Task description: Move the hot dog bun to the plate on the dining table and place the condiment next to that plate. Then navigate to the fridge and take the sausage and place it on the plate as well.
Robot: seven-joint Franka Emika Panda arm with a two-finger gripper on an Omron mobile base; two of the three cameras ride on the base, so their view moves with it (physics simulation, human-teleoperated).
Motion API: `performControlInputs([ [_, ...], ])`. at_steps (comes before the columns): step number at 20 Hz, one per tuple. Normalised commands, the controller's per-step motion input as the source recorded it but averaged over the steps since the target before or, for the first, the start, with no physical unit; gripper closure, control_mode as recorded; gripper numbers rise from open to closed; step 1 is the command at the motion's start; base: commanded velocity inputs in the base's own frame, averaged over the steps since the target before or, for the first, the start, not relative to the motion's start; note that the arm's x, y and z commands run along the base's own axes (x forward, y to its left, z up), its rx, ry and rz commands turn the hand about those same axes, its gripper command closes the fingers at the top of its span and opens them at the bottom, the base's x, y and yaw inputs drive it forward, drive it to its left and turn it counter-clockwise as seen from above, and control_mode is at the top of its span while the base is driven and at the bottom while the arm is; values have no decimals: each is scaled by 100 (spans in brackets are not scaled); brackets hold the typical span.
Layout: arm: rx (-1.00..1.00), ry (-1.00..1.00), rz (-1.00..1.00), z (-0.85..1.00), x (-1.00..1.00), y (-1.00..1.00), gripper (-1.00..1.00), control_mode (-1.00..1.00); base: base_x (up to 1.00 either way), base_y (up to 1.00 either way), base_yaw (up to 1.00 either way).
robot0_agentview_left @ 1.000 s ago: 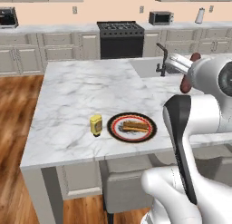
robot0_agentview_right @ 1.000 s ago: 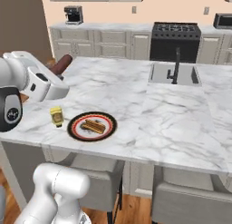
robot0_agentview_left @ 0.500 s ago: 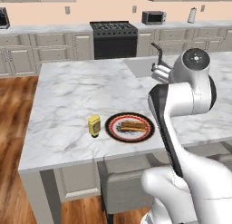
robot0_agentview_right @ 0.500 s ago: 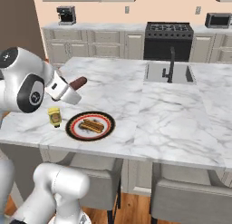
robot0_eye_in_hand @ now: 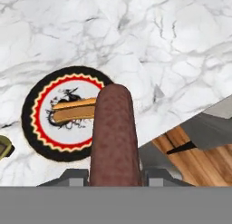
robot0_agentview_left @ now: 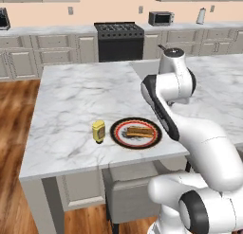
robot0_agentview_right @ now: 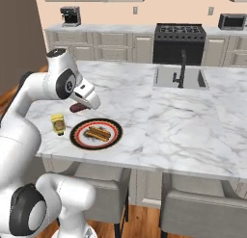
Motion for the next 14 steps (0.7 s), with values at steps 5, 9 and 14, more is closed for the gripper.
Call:
performControlInputs([
  [5, 0, 0, 8, -65, 47, 10, 100, -100, 0, 0, 0],
  [9, 0, 0, 12, -78, 44, 3, 100, -100, 0, 0, 0],
  [14, 0, 3, 13, -81, 37, 1, 100, -100, 0, 0, 0],
])
